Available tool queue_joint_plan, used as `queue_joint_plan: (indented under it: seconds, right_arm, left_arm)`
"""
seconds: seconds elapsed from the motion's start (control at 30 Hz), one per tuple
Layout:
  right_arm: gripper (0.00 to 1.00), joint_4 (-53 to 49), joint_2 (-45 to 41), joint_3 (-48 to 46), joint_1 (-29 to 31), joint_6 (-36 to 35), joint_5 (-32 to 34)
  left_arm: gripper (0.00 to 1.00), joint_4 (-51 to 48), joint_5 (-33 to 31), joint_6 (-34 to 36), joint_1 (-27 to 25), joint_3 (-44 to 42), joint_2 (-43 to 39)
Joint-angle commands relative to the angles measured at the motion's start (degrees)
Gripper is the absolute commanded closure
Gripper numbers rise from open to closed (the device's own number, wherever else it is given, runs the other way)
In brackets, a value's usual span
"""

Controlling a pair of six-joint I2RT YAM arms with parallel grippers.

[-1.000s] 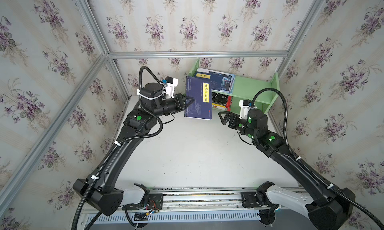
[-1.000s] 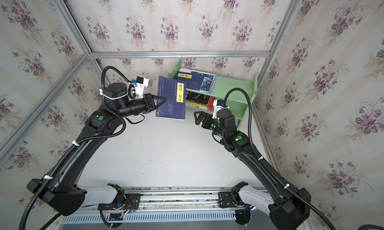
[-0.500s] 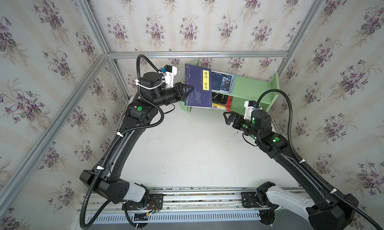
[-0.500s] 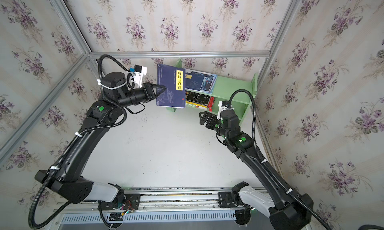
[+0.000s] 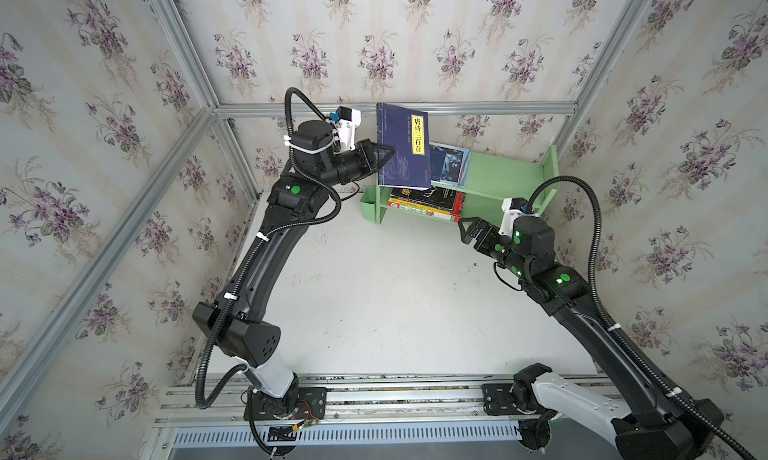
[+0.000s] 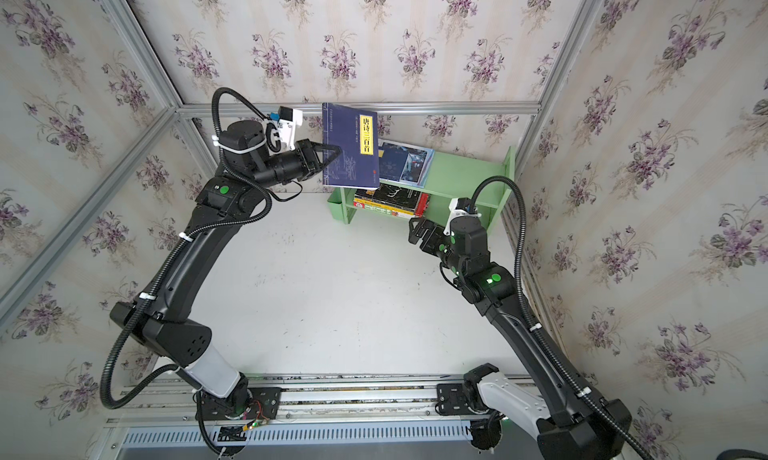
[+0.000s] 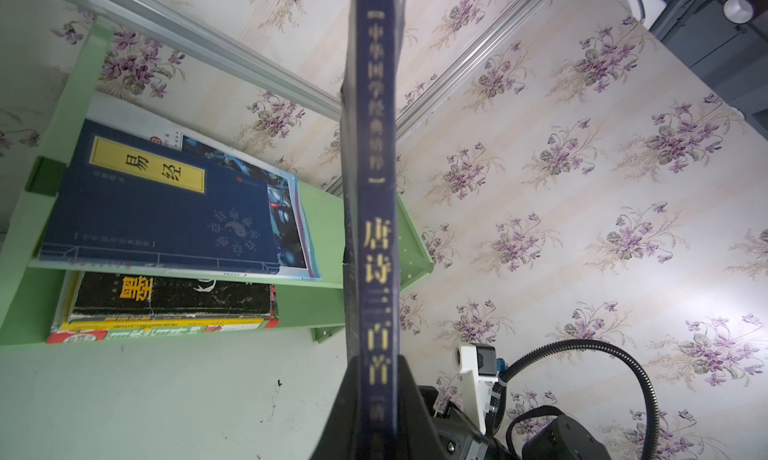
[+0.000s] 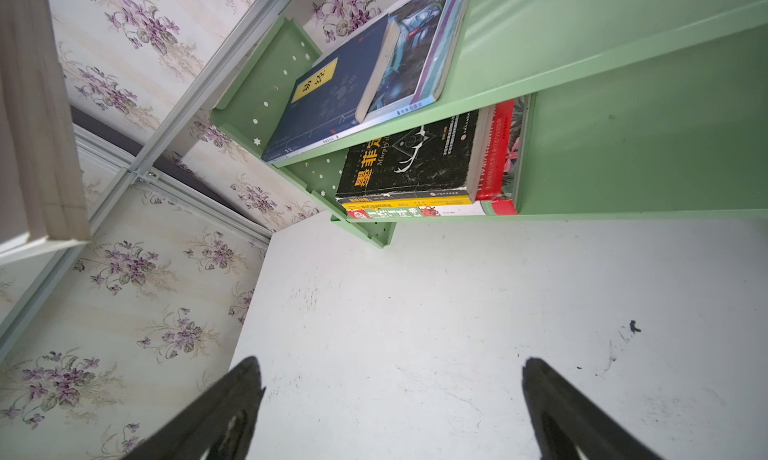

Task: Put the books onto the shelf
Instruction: 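Lift the blue book up toward the shelf with the left gripper while the right rises, then lower the blue book onto the top tier with the left gripper while right steadies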

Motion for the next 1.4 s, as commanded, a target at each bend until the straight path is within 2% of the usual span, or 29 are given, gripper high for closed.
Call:
queue_joint_plan:
  seconds: [0.0, 0.17, 0.3, 0.43, 0.57, 0.7, 0.83, 0.93, 1.13, 1.37]
  right_arm:
    - [0.00, 0.6, 0.1, 0.7, -0.1, 2.9, 1.0]
    - [0.00, 2.7, 1.7, 3.2, -0.1, 4.2, 0.6]
    - [0.00, 5.5, 3.9, 4.7, -0.6, 4.4, -0.8]
    - [0.00, 13.0, 6.0, 4.2, -0.7, 4.8, -7.4]
    - [0.00, 25.0, 8.7, 2.2, -0.8, 8.6, -14.1]
    - [0.01, 32.6, 12.3, 3.4, -0.7, 11.3, -18.4]
    - [0.03, 36.2, 16.5, 6.7, -0.5, 13.0, -21.9]
    - [0.06, 43.5, 19.9, 8.2, -0.1, 16.6, -24.3]
    - [0.07, 49.9, 25.7, 13.6, 1.2, 19.9, -24.9]
    - [0.11, 59.7, 33.7, 19.4, 1.4, 28.4, -27.1]
  left_arm:
    - [0.90, 5.5, 1.1, -1.0, 0.4, 3.1, 1.7]
    - [0.90, 9.8, 1.2, -4.5, 1.1, 4.2, 3.6]
    - [0.90, 12.9, -0.1, -4.7, 1.2, 3.8, 3.8]
    - [0.91, 17.4, -2.3, -5.7, 1.2, 0.8, 3.0]
    - [0.91, 21.0, -3.0, -7.4, 1.2, -1.2, 2.7]
    - [0.91, 23.6, -5.8, -8.4, 1.1, -3.3, 2.5]
    - [0.91, 28.5, -9.7, -12.6, 1.2, -7.6, 1.7]
    - [0.91, 34.0, -11.2, -17.8, 1.2, -11.4, 1.2]
    - [0.90, 36.6, -12.5, -22.5, 0.6, -12.2, 2.2]
    - [0.91, 38.1, -15.0, -25.3, -0.8, -12.4, 3.0]
